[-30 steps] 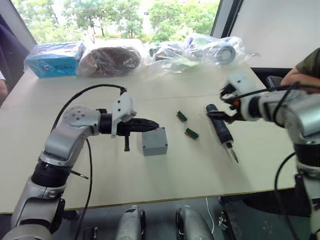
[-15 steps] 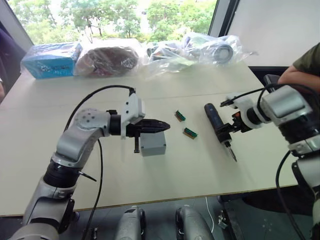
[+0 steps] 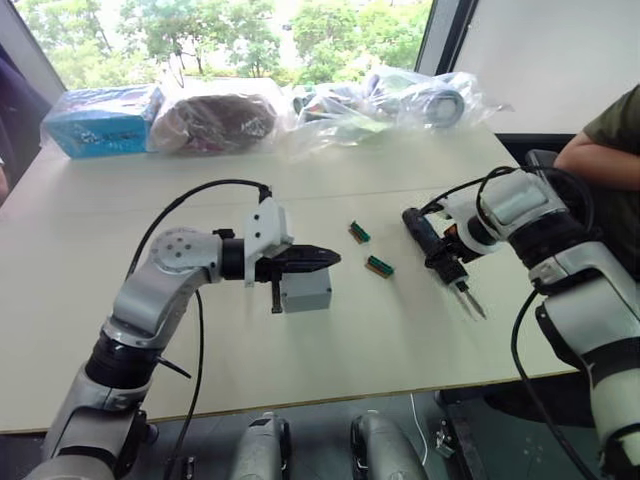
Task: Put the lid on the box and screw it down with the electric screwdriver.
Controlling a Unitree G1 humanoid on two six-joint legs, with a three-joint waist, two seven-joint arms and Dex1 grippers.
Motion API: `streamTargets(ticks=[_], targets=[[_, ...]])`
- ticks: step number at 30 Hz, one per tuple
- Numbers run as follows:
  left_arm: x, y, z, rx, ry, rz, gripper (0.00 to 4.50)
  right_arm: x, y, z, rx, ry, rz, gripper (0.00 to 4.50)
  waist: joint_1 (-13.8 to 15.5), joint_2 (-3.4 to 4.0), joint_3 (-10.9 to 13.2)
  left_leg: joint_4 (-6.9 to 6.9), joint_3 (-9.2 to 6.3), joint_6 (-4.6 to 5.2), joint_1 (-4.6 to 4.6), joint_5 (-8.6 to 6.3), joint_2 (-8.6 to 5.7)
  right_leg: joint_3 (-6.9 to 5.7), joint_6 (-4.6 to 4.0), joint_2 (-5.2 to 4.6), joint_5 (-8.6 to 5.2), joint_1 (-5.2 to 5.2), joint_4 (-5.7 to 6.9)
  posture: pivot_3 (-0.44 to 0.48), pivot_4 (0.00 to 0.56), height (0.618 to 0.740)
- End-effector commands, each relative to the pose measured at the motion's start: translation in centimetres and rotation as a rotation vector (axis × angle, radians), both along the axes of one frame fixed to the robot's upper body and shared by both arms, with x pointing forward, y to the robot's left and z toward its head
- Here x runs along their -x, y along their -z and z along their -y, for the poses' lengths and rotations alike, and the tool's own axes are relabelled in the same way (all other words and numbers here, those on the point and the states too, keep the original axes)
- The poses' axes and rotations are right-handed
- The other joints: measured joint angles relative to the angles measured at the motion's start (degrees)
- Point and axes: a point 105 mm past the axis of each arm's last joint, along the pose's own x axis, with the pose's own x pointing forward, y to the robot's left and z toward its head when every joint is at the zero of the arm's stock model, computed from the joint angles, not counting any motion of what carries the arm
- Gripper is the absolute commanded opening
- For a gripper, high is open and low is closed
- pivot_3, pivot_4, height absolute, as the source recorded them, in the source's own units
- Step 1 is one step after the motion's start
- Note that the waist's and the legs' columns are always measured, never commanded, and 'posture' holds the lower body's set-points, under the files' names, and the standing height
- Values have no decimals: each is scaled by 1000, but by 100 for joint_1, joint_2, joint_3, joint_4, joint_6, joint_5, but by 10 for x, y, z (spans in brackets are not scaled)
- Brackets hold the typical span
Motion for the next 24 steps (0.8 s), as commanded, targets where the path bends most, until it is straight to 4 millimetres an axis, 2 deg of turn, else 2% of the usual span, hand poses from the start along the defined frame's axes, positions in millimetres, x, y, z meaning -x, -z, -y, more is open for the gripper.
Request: streamTargets(ticks=[1,4,8,12,16,20,24], targets=[[0,-9,-4,6,-19,59,0,-8,-20,-2,27,-30,71,1894,0,0,0,0,0,0,0,0,0,0,0,0,0,0,1,0,150,740],[-6,-3,-10,-31,-45,65,0,-14,-52,-6,43,-83,189,1888,7,15,9,0,0,0,-2,0,-1,1,0,-2,0,-4,2,0,150,740],[-10,5,-22,-74,-65,50,0,-4,-93,-36,-41,-267,380,1887,19,29,18,-6,-1,0,-16,0,-1,4,0,-2,0,-25,5,0,150,740],[-14,14,-31,-107,-74,22,0,12,-128,-72,-213,-423,674,1887,15,26,18,-9,-1,0,-18,0,2,4,-1,2,-1,-29,4,0,150,740],[-19,29,-34,-134,-81,-30,0,27,-166,-103,-478,-436,1028,1887,22,23,17,-3,2,-1,-12,1,3,-2,0,2,-1,-15,6,0,150,740],[-26,38,-38,-161,-92,-56,0,37,-184,-124,-642,-389,1273,1887,44,22,16,-2,3,-6,-16,3,1,0,1,-1,0,-19,12,0,150,740],[-31,43,-40,-166,-98,-86,0,52,-183,-141,-767,-414,1388,1887,46,20,15,-2,9,-6,-16,4,-1,-6,1,-6,0,-13,6,0,150,740]])
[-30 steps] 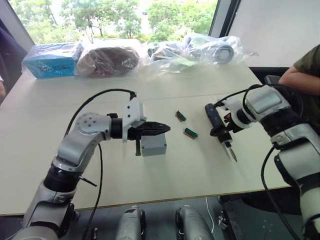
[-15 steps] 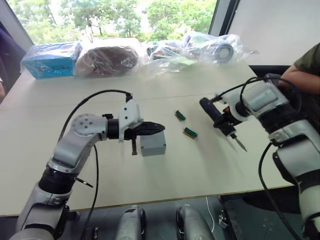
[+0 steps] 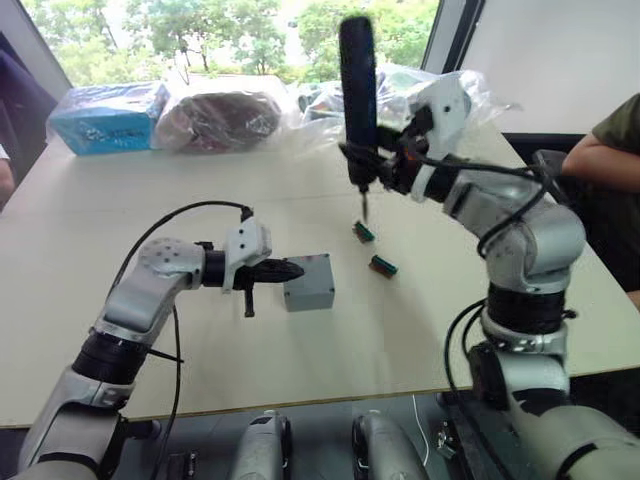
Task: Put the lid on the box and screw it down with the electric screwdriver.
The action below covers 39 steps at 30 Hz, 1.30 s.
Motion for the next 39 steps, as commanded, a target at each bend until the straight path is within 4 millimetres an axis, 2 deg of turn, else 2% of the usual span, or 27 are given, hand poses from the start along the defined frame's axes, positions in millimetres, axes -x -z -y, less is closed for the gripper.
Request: streamTargets(ticks=[1,4,7,13,22,30,39], targets=[[-4,-7,1,-7,14,35,0,23,-21,-6,-89,-45,194,1887,-11,-1,-1,0,0,0,1,0,-1,0,0,-1,0,2,-1,0,150,740],[-8,-4,1,-12,0,28,0,33,-12,-18,-115,-102,212,1887,-31,-1,0,1,0,0,3,0,-1,0,0,0,0,3,2,0,150,740],[-10,0,2,-31,3,23,0,45,10,-35,-116,-188,189,1887,-41,-1,-1,0,-3,0,5,0,1,0,-1,6,0,2,3,0,150,740],[-12,8,-1,-76,-2,21,0,45,40,-48,-89,-198,163,1887,-48,-1,-1,-1,-3,0,9,0,2,2,-1,8,-1,3,4,0,150,740],[-8,10,-2,-84,6,12,0,30,55,-45,-79,-144,156,1887,-39,-2,-1,1,-5,0,12,0,2,1,-1,7,-1,9,4,0,150,740],[-7,10,-1,-81,5,7,0,26,61,-37,-60,-123,156,1887,-38,-2,-1,1,-7,0,13,0,2,1,-1,7,-1,9,4,0,150,740],[-5,11,0,-78,7,-1,0,24,70,-37,-50,-119,150,1887,-35,-2,-1,1,-7,0,13,0,2,1,-1,7,-1,9,4,0,150,740]])
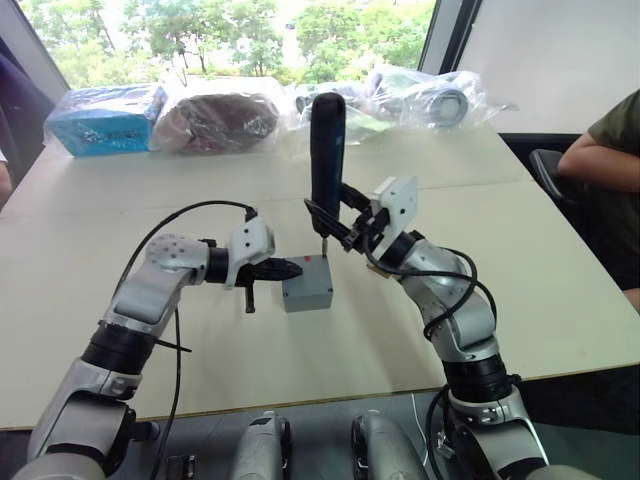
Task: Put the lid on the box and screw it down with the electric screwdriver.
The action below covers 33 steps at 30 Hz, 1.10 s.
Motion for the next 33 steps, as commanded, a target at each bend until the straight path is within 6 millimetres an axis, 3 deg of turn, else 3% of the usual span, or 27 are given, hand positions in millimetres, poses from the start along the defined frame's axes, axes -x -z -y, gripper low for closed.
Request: streamTargets(ticks=[1,10,18,26,33], targets=[[4,5,-1,-19,5,-16,0,5,-12,-2,-18,-7,76,1887,1,0,0,0,0,0,0,0,0,0,0,0,0,0,0,0,150,740],[5,7,-1,-20,6,-23,0,2,-7,-2,-5,-6,78,1887,5,0,0,0,0,0,2,0,0,0,0,0,0,3,0,0,150,740],[5,8,-1,-24,3,-27,0,9,30,-8,73,-66,-51,1887,1,-12,-12,0,-1,0,20,0,0,0,0,0,0,19,-2,0,150,740],[6,13,-1,-39,5,-29,0,0,71,-7,147,-18,-284,1887,-4,-40,-49,-14,-7,1,86,-1,3,4,-9,0,-7,72,-2,0,150,740],[6,16,-1,-54,6,-25,0,-1,79,-3,158,3,-355,1887,-4,-54,-107,-22,-14,6,121,-6,8,2,-31,-1,-24,110,-6,0,150,740]])
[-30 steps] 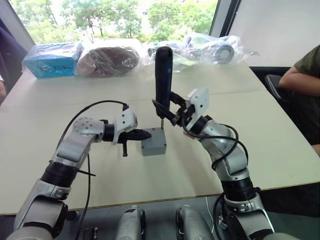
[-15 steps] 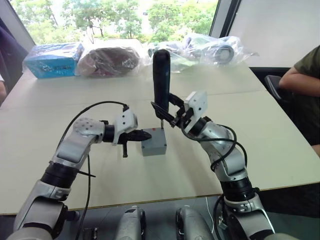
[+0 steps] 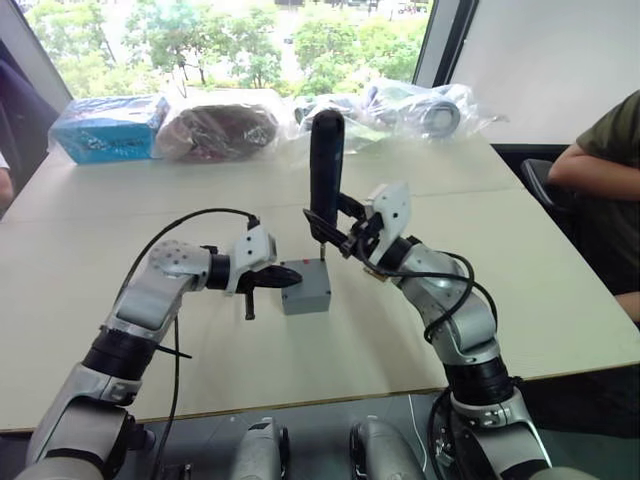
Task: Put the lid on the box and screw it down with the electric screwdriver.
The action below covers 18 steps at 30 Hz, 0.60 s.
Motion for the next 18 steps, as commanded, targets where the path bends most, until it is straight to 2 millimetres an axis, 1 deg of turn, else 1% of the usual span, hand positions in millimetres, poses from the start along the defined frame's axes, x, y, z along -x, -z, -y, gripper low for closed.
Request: streamTargets(ticks=[1,12,14,16,18], targets=[[2,6,-1,-35,6,0,0,2,60,-2,107,-11,-244,1887,1,-1,-15,0,0,1,0,0,0,0,0,0,0,1,-1,0,150,740],[1,9,-2,-42,4,-1,0,8,81,-3,161,-13,-317,1887,-3,-14,-72,-17,0,3,33,-3,3,0,-11,-2,-12,24,-7,0,150,740],[1,9,-2,-43,4,-1,0,8,84,-2,171,-12,-332,1887,-2,-21,-81,-33,2,3,52,-4,3,1,-13,-5,-14,37,-14,0,150,740],[1,10,-2,-45,4,-2,0,8,89,-1,188,-7,-354,1887,-2,-29,-104,-74,4,3,77,-3,4,2,-34,-11,-26,53,-36,0,150,740],[1,10,-2,-46,4,-1,0,8,93,0,196,-2,-375,1887,-3,-24,-130,-84,2,3,79,-3,8,1,-35,-6,-27,54,-46,0,150,740]])
